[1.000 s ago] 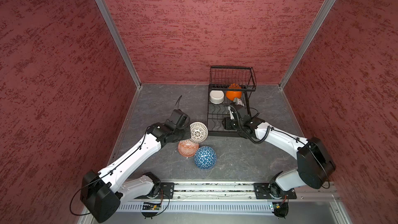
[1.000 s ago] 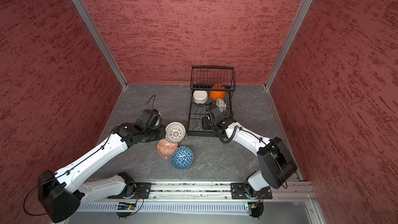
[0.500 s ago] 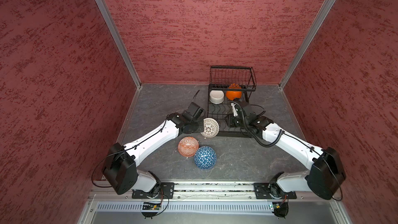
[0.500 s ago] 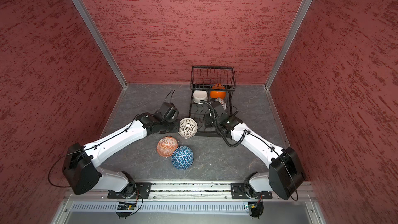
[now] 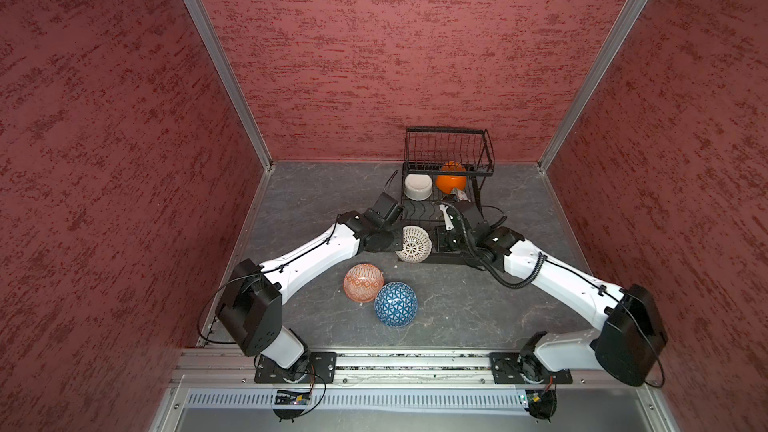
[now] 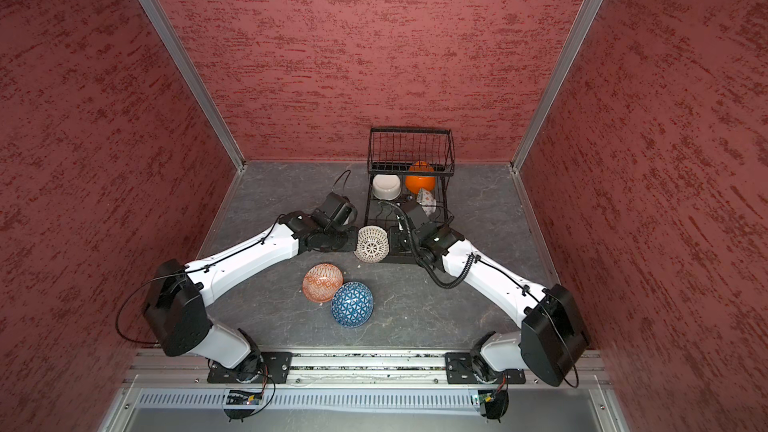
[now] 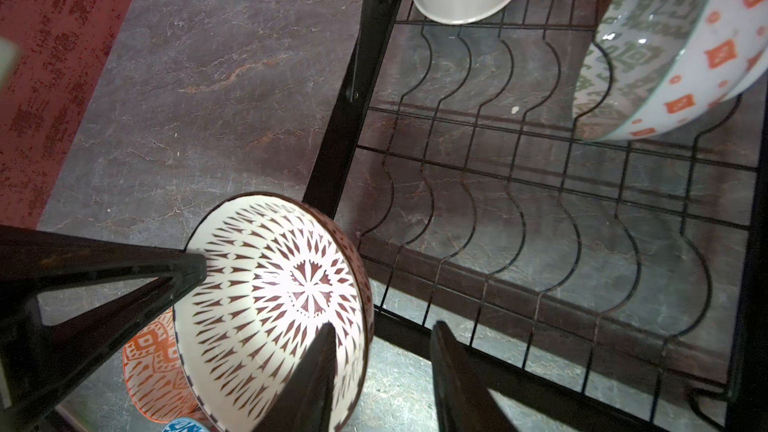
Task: Load the bowls into the dish rack
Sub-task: 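Carry the red-white bowl toward the rack and the right gripper, then close the right gripper on the red-white bowl rim while the left gripper holds it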
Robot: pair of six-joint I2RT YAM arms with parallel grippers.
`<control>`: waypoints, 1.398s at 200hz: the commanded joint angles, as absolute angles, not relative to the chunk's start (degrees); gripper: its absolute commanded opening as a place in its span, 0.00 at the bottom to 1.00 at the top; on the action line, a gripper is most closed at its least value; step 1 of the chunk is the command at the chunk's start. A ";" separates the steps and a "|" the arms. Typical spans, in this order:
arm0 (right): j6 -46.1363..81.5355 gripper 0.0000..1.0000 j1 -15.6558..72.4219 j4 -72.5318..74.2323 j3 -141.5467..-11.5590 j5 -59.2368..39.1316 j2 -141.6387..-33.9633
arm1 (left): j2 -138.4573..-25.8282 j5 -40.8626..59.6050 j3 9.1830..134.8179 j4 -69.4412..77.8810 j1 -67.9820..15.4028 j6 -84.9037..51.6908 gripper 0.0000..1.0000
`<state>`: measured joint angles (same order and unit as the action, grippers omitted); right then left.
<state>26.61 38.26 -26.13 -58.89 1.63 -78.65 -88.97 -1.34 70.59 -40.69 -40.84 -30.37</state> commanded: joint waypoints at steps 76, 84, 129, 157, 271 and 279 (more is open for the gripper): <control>26.69 0.34 40.25 -27.67 -62.66 5.71 -82.69 | -91.47 -1.93 75.13 -39.59 -41.64 -28.48 0.00; 26.72 0.33 40.34 -27.71 -62.76 5.96 -82.82 | -91.53 -2.10 75.18 -39.64 -41.63 -28.39 0.00; 26.28 0.30 40.46 -28.15 -63.30 7.28 -84.84 | -91.64 -2.38 75.43 -39.80 -41.81 -28.21 0.00; 26.21 0.29 40.60 -28.66 -63.63 8.73 -85.70 | -91.60 -2.46 75.60 -39.73 -41.83 -28.13 0.00; 26.49 0.15 40.82 -27.43 -64.07 9.22 -88.16 | -91.73 -2.38 75.57 -39.43 -41.78 -27.94 0.00; 26.46 0.12 40.85 -27.40 -64.07 9.44 -88.14 | -91.68 -2.38 75.54 -39.31 -41.83 -27.95 0.00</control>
